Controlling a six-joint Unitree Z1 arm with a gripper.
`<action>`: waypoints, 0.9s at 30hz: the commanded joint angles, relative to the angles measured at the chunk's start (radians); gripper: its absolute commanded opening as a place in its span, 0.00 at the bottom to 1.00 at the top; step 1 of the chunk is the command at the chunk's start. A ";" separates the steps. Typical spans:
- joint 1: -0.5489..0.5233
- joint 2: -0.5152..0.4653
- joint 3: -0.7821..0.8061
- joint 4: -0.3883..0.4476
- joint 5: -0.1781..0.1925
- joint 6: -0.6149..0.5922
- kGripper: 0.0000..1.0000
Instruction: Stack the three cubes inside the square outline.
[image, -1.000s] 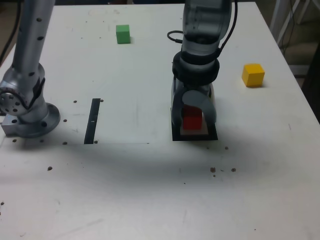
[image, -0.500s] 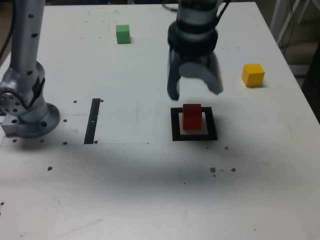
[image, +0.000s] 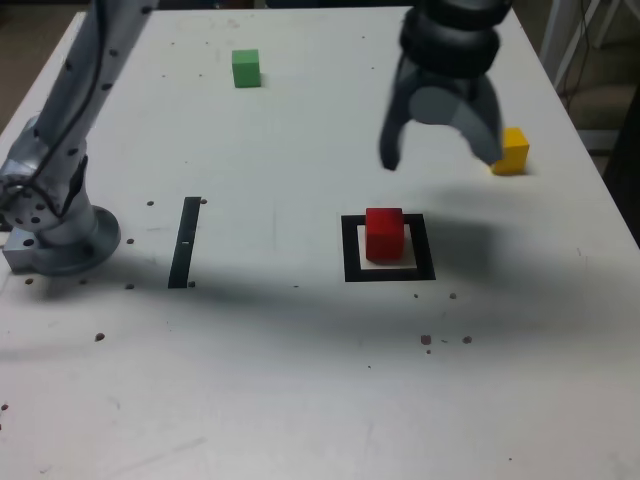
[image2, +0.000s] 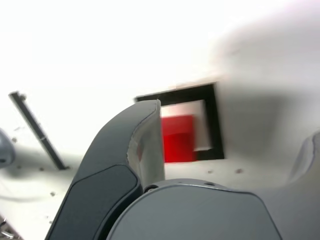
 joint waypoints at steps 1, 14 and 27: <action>0.021 0.032 -0.257 0.012 0.015 0.016 0.99; 0.126 0.146 -0.417 -0.010 0.036 0.017 0.97; 0.168 0.229 -0.434 0.000 0.043 0.036 0.93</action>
